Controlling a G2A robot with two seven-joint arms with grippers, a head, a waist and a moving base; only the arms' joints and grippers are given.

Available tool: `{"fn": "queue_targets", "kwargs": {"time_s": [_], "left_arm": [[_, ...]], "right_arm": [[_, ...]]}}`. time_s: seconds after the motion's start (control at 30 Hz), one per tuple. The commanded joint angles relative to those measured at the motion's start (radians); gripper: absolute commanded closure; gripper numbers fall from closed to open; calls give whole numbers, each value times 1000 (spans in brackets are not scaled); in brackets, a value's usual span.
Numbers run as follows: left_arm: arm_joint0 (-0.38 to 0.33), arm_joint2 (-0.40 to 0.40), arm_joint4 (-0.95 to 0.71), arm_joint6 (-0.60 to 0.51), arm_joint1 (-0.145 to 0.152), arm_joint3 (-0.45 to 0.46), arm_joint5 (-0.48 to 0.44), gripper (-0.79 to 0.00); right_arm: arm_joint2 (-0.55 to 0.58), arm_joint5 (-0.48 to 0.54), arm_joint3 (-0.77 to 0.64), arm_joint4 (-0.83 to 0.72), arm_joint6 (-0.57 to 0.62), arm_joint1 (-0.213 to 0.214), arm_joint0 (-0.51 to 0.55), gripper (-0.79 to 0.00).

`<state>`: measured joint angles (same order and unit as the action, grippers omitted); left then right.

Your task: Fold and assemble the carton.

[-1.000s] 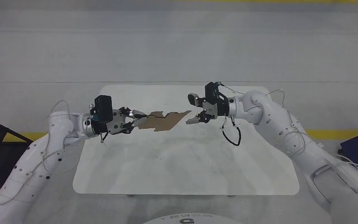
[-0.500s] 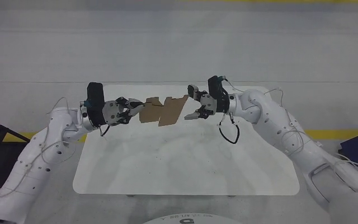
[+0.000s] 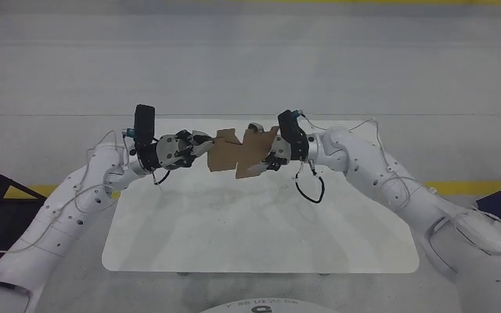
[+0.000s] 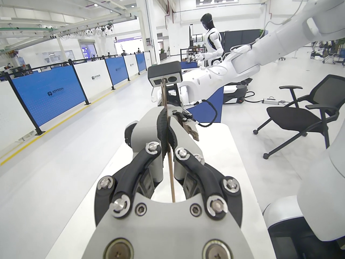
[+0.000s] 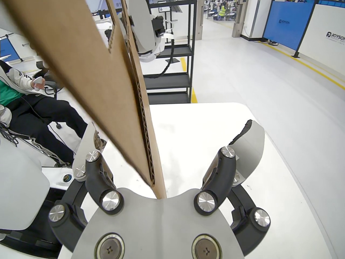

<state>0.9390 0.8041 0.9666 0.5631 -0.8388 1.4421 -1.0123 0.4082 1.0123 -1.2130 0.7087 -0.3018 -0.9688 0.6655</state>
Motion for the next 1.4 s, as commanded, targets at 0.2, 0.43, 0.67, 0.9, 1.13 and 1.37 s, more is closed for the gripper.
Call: {"fn": "queue_targets", "kwargs": {"time_s": [0.2, 0.43, 0.67, 0.9, 1.13, 1.37], "left_arm": [[-58, -89, 4, 78, 14, -44, 0, 0], [-91, -142, 27, 141, 29, -66, 0, 0], [-113, -179, 51, 206, 42, -82, 0, 0], [-127, -197, 35, 245, 49, -104, 0, -785], [-59, -123, 25, 245, 89, -129, 0, -785], [-7, -91, 51, 245, 112, -129, 0, -785]], "right_arm": [[-140, 0, 3, 31, -162, 17, -73, -296], [-238, 0, 25, 116, -370, 41, -128, 0], [-238, 0, 25, 224, -485, 52, -114, 0], [-238, 0, 6, 245, -506, 56, -105, 0], [-238, 0, 18, 31, -506, 79, -146, 0], [-238, 0, 11, -119, -506, 104, -167, 0]]}}
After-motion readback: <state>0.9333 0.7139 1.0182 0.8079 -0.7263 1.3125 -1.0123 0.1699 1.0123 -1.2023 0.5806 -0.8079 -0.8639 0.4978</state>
